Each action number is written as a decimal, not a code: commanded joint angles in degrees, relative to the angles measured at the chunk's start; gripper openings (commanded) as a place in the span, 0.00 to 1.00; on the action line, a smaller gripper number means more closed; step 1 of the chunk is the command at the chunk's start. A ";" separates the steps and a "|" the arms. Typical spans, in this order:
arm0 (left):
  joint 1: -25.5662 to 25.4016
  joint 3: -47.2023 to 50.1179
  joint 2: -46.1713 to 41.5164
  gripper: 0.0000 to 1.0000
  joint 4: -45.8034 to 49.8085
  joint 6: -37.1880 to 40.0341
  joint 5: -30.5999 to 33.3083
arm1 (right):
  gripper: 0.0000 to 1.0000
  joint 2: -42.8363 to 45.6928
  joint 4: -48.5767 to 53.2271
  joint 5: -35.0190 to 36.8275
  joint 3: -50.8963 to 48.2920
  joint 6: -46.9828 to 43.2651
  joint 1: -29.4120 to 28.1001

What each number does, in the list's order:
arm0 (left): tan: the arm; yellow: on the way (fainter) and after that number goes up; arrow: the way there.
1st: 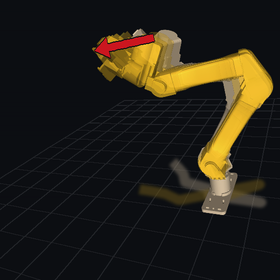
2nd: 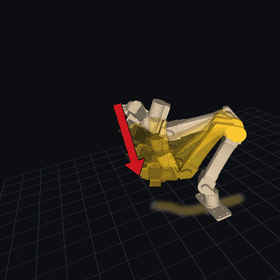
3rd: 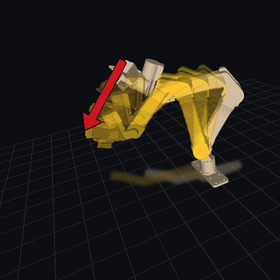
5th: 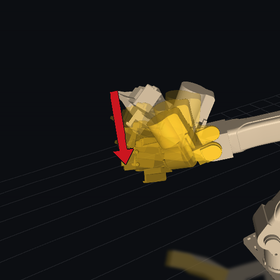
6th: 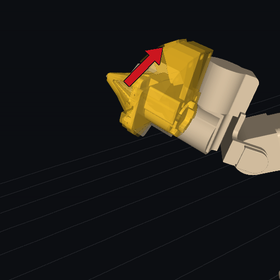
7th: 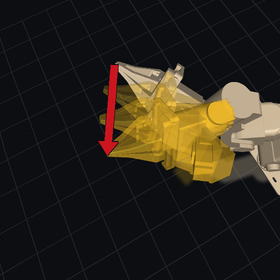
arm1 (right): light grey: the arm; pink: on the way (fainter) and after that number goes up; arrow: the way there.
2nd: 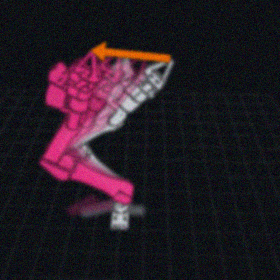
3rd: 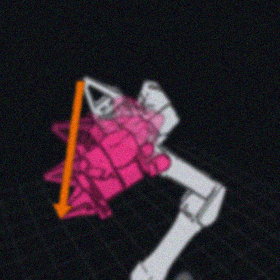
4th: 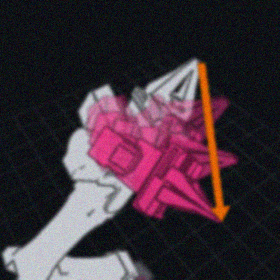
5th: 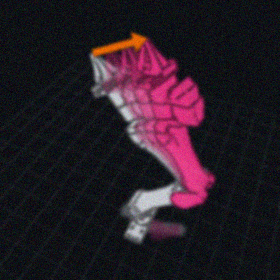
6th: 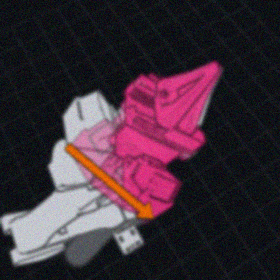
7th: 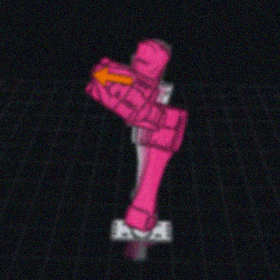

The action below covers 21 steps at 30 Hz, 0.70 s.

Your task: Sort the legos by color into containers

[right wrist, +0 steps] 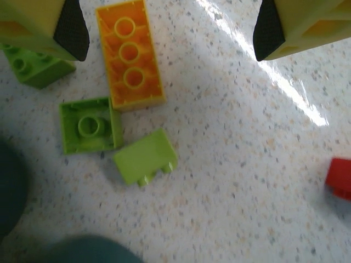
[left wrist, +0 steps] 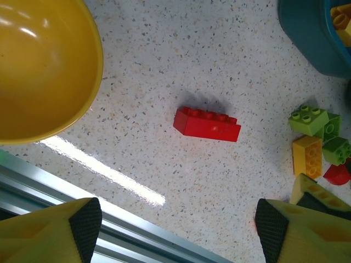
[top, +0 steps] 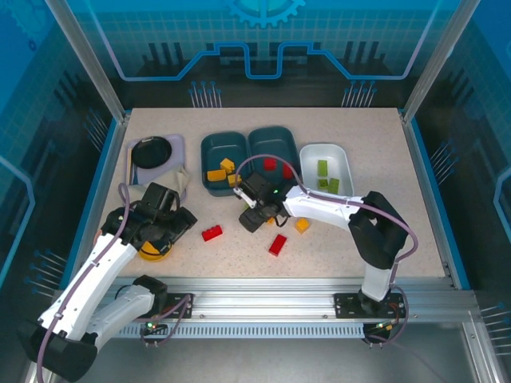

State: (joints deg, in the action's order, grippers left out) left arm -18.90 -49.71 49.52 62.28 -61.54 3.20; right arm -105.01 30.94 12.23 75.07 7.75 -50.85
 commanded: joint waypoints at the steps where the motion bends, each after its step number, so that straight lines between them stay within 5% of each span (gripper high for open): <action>1: 0.28 0.27 0.17 0.78 -0.82 0.17 -0.76 | 0.81 -3.95 1.61 2.58 5.78 0.51 0.39; 21: 0.17 -0.77 0.05 0.77 -0.45 0.81 -0.61 | 0.64 -16.82 9.08 -4.02 19.56 -2.94 3.31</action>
State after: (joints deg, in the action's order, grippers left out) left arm -18.90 -49.71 49.54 61.19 -61.41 3.20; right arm -120.20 38.09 10.44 92.82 5.43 -48.12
